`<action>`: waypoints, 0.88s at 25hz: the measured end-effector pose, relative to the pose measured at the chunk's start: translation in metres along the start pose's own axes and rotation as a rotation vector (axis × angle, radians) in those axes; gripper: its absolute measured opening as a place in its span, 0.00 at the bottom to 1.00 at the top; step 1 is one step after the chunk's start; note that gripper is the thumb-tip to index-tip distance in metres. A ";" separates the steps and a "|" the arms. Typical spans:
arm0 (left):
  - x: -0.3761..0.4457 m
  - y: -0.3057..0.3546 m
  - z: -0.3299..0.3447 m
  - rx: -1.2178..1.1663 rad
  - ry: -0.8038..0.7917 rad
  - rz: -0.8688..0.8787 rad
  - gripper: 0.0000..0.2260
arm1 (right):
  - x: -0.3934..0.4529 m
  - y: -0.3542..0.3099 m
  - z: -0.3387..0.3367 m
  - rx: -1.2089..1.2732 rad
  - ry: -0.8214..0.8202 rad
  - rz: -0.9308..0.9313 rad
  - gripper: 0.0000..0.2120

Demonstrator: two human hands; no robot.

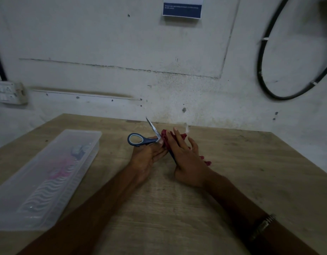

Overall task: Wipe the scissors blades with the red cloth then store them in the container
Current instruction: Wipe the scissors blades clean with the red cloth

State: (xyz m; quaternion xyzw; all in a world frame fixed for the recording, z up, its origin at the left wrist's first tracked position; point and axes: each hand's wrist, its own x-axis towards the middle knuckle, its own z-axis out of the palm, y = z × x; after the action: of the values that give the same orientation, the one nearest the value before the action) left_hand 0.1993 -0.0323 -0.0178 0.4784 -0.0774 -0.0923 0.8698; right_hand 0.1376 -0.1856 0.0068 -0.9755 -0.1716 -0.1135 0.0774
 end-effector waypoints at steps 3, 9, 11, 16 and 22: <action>0.001 0.000 -0.001 0.000 0.005 0.000 0.09 | 0.004 0.000 -0.001 0.016 -0.008 -0.012 0.55; -0.005 0.002 0.005 0.009 0.067 0.038 0.07 | 0.000 -0.004 -0.001 -0.019 -0.030 -0.012 0.53; -0.005 0.002 0.006 0.008 0.067 0.030 0.08 | -0.004 -0.003 -0.004 -0.031 -0.017 0.023 0.52; 0.003 0.002 0.003 -0.022 0.085 -0.019 0.05 | -0.007 0.011 -0.016 0.173 0.275 0.218 0.46; 0.000 0.002 0.002 -0.028 0.034 -0.005 0.08 | 0.000 -0.008 -0.007 0.185 0.192 0.065 0.42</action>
State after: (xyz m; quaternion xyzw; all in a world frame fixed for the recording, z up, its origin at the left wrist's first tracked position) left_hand 0.1994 -0.0331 -0.0152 0.4680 -0.0601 -0.0876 0.8773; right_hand 0.1330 -0.1794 0.0148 -0.9539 -0.1413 -0.1876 0.1867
